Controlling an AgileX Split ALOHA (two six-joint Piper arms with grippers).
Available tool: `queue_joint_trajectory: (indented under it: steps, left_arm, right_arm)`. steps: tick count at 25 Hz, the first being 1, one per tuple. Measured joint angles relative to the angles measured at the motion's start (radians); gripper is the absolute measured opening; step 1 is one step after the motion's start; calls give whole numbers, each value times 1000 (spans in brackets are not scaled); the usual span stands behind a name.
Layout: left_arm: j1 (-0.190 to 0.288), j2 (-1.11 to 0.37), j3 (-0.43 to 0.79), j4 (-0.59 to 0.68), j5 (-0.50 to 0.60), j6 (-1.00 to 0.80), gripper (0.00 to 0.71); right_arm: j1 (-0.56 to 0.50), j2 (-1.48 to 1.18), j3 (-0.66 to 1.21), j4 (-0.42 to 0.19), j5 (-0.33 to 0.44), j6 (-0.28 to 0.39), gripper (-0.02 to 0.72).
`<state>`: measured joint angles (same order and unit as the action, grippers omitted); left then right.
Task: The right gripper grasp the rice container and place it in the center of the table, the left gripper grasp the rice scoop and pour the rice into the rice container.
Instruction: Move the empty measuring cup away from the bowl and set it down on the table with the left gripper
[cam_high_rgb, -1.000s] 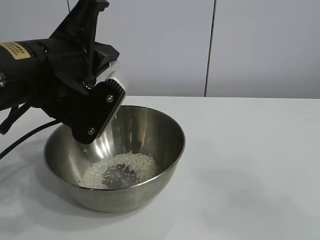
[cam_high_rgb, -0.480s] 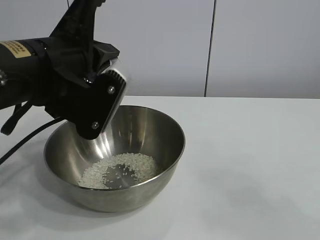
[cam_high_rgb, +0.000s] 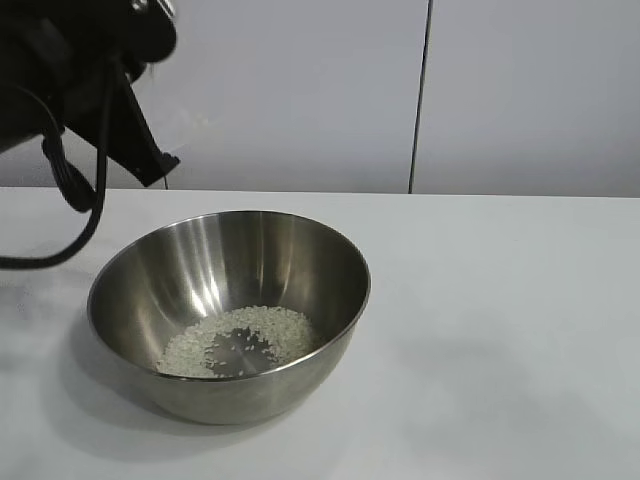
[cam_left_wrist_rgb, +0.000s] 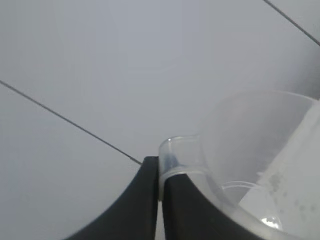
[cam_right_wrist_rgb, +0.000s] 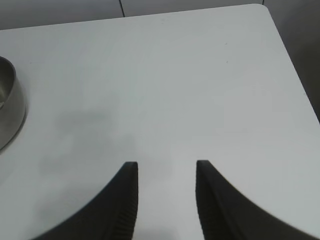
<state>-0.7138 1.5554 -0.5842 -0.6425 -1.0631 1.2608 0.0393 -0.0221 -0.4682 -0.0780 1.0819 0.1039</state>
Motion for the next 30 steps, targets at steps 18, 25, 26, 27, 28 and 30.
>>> queue_joint_trajectory:
  steps: [18, 25, 26, 27, 28, 30]
  left_arm:
    - [710, -114, 146, 916, 264, -1370, 9]
    - [820, 117, 224, 970, 44, -1388, 9]
    - [820, 155, 225, 970, 10, -1388, 9]
    - [820, 199, 225, 971, -25, -1386, 9]
    - [820, 241, 225, 971, -50, -1376, 9]
    - [820, 315, 225, 973, -66, -1350, 9]
  right_arm:
    - [0, 0, 0, 0, 0, 0, 252]
    - [0, 0, 0, 0, 0, 0, 252]
    - [0, 0, 0, 0, 0, 0, 252]
    - [0, 0, 0, 0, 0, 0, 252]
    - [0, 0, 0, 0, 0, 0, 252]
    - [0, 0, 0, 0, 0, 0, 252]
